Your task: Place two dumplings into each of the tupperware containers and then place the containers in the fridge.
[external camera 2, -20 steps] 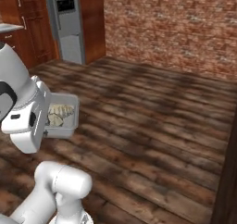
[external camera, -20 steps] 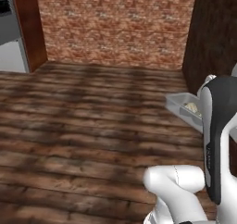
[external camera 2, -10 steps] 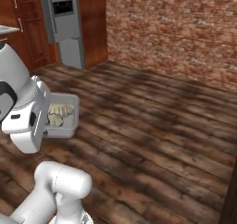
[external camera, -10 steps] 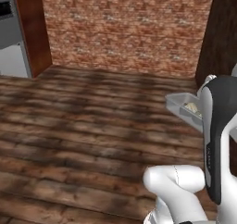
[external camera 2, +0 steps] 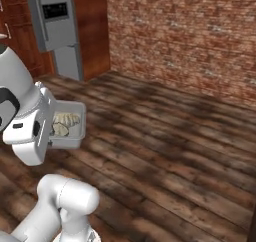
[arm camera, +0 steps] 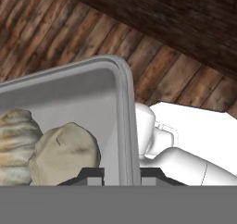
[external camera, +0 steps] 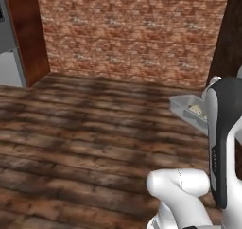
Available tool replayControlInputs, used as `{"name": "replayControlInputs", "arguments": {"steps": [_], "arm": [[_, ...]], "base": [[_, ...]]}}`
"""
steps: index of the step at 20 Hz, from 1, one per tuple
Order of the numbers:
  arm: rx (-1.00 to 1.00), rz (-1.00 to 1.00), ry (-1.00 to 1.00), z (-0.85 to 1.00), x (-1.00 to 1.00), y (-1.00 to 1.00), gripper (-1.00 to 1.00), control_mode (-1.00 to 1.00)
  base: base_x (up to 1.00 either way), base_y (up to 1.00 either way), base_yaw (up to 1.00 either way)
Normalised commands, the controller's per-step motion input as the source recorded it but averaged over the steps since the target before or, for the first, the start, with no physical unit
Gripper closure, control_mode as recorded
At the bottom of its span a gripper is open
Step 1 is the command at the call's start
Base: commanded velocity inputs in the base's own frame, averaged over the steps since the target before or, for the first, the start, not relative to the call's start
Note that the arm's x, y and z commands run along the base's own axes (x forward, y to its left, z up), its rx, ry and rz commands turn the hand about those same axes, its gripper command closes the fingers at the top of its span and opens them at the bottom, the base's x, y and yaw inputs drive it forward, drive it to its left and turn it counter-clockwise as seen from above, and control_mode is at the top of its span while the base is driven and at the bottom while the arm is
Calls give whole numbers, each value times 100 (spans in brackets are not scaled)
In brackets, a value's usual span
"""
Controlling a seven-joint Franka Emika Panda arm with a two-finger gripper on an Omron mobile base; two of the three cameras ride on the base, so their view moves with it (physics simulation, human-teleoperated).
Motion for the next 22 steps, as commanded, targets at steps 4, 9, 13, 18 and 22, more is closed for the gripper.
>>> {"name": "replayControlInputs", "arguments": {"steps": [4, 9, 13, 18, 22], "arm": [[0, 0, 0, 0, 0, 0, 100, 100], [0, 0, 0, 0, 0, 0, 100, 100], [0, 0, 0, 0, 0, 0, 100, 100], [0, 0, 0, 0, 0, 0, 100, 100], [0, 0, 0, 0, 0, 0, 100, 100]], "base": [[99, 19, -1], [79, 51, -7], [53, 84, -5], [50, 79, -6], [65, 59, -6]]}}
